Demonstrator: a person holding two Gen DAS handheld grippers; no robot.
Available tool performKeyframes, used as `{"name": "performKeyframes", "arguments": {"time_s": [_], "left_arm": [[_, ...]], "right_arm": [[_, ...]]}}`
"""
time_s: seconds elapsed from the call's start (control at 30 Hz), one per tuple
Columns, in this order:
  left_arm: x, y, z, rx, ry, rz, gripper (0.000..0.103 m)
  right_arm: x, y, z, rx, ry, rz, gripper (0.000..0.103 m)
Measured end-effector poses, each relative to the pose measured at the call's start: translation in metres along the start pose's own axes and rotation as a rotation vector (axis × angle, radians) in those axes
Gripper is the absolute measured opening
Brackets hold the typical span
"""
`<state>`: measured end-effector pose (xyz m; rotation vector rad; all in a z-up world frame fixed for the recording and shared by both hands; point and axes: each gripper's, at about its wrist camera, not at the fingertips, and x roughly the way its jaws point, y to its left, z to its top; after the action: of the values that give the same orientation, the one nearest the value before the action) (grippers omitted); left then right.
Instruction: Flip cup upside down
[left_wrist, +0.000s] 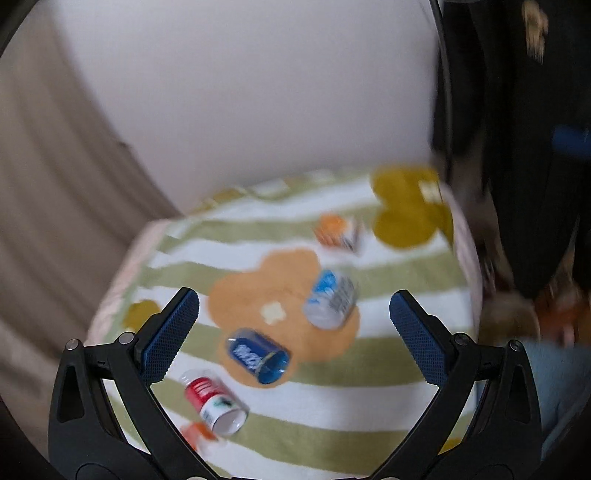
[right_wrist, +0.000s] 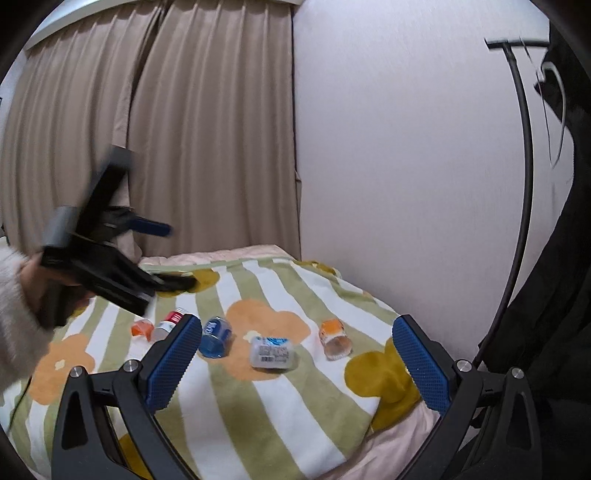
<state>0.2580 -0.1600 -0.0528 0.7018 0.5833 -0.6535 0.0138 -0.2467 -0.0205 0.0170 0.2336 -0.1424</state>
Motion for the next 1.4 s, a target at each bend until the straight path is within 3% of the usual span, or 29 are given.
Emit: {"name": "performKeyframes", "arguments": {"time_s": [0.07, 0.23, 0.37, 0.47, 0.53, 0.73, 1.03, 1.23, 1.4], "left_arm": [[0.044, -0.005, 0.004, 0.072, 0.101, -0.066, 0.103], [0.129, -0.017, 0.007, 0.182, 0.266, -0.141, 0.103], [0.175, -0.025, 0.006, 0.253, 0.369, -0.156, 0.101], [0.197, -0.025, 0.004, 0.252, 0.414, -0.180, 0.099], [0.208, -0.027, 0.001, 0.244, 0.447, -0.204, 0.095], [0.228, -0.032, -0.011, 0.239, 0.511, -0.213, 0.060], [0.192, -0.025, -0.015, 0.205, 0.468, -0.198, 0.058], [0.109, -0.016, -0.037, 0.223, 0.431, -0.173, 0.058], [0.045, -0.022, -0.086, 0.238, 0.479, -0.165, 0.058]], "right_arm": [[0.008, -0.006, -0.005, 0.006, 0.013, -0.010, 0.103], [0.026, -0.020, -0.019, 0.021, 0.044, -0.025, 0.103], [0.037, -0.029, -0.028, 0.016, 0.072, -0.037, 0.103], [0.042, -0.036, -0.034, 0.027, 0.077, -0.036, 0.103], [0.045, -0.038, -0.038, 0.039, 0.088, -0.034, 0.103], [0.054, -0.042, -0.048, 0.055, 0.118, -0.027, 0.103], [0.044, -0.036, -0.042, 0.062, 0.098, -0.016, 0.103], [0.025, -0.014, -0.028, 0.042, 0.052, 0.028, 0.103], [0.011, 0.012, -0.020, 0.034, 0.026, 0.100, 0.103]]}}
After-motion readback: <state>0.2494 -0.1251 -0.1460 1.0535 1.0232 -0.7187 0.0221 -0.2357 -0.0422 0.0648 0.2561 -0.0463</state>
